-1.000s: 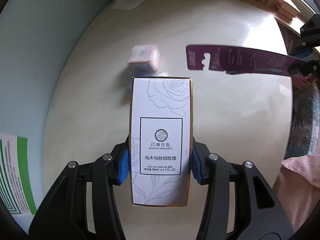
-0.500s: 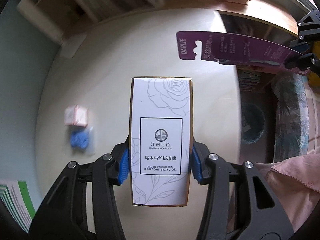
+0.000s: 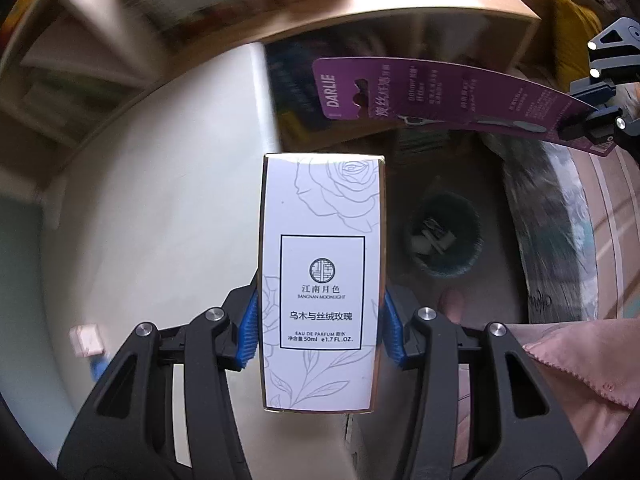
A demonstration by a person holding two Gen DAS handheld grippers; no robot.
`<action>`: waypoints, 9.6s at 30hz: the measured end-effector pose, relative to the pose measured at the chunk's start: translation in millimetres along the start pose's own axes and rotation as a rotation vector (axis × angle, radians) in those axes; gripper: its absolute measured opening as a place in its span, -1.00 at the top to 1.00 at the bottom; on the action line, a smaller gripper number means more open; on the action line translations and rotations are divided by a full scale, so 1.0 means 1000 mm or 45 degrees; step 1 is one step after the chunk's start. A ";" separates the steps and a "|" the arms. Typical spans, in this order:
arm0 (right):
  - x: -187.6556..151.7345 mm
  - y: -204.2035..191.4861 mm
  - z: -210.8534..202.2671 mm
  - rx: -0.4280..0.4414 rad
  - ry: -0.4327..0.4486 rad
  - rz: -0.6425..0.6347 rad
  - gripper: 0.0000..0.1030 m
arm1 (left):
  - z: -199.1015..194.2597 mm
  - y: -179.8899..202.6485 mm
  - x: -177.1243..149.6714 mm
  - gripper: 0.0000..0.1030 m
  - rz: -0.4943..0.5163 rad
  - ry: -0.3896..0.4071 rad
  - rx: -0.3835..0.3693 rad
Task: Collect trash
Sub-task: 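Carry the perfume box and toothbrush package with both tools over the trash bin, then open both tools to drop the box and toothbrush package into the bin, then swing both tools back over the table toward the red-white box and blue bag, then close the left tool on the blue bag while the right tool grasps the red-white box, then carry the bag and box with both tools over the trash bin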
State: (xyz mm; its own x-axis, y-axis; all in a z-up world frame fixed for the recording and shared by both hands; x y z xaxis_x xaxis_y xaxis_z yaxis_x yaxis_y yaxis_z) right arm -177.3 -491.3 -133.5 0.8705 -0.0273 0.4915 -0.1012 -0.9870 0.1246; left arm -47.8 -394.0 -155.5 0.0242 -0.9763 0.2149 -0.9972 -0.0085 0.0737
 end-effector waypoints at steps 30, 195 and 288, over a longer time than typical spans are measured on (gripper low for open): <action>-0.233 0.022 0.083 -0.023 -0.503 0.774 0.76 | 0.200 0.170 0.019 0.10 0.402 -0.393 -0.213; 0.410 -0.279 0.230 0.743 0.052 -0.922 0.16 | -0.056 -0.314 -0.256 0.50 -0.981 0.344 0.168; -0.259 0.050 0.208 0.101 -0.340 0.972 0.16 | 0.317 0.170 0.029 0.50 0.363 -0.321 -0.315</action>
State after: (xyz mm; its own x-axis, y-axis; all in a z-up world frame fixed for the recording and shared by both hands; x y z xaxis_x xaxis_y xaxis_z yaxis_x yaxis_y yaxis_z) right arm -307.4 -566.2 -434.0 0.6619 -0.7243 0.1930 -0.6877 -0.6892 -0.2283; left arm -239.1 -492.2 -445.4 -0.2973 -0.9546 0.0188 -0.9141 0.2903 0.2832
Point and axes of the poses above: each gripper's, at about its wrist camera, not at the fingertips, and z roughly the way its jaws point, y to its right, x to its top, the point moved 7 cm from there along z, roughly the way its jaws point, and after that the axes turned 13 degrees about -x, right-handed, at the moved point
